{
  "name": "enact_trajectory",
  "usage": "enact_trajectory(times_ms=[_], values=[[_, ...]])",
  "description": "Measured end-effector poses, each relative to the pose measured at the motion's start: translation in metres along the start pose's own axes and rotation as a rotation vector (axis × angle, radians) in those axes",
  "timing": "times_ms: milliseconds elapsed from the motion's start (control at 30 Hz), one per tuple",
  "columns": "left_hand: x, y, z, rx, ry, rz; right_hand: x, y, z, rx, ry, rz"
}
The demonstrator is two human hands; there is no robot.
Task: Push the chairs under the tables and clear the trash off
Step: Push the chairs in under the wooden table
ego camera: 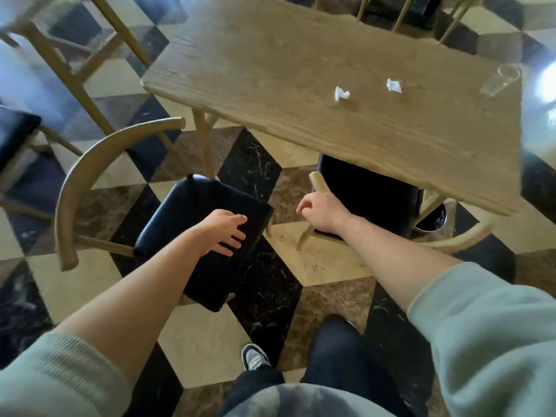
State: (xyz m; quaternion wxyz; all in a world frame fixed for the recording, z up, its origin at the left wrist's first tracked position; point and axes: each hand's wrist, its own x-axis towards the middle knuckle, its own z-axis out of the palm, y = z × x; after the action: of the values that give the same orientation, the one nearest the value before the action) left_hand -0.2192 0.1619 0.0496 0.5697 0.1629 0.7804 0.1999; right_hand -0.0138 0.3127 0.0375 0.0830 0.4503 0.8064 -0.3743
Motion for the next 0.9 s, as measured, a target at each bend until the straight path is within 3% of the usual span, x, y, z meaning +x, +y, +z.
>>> enact_trajectory(times_ms=[367,467,633,767,900], values=[[0.04,-0.028,-0.178,0.029,0.266,-0.045,0.117,-0.17,0.075,0.033,-0.159,-0.116],[0.041,-0.029,-0.232,0.252,0.368,-0.053,0.148,-0.219,0.105,0.053,-0.286,-0.147],[0.079,-0.024,-0.331,0.516,0.655,0.102,0.199,-0.305,0.153,0.103,-0.375,-0.163],[0.136,-0.018,-0.388,0.615,0.519,0.103,0.223,-0.364,0.207,0.132,-0.536,-0.13],[0.207,-0.004,-0.406,0.619,0.229,0.298,0.248,-0.411,0.27,0.334,-0.623,0.073]])
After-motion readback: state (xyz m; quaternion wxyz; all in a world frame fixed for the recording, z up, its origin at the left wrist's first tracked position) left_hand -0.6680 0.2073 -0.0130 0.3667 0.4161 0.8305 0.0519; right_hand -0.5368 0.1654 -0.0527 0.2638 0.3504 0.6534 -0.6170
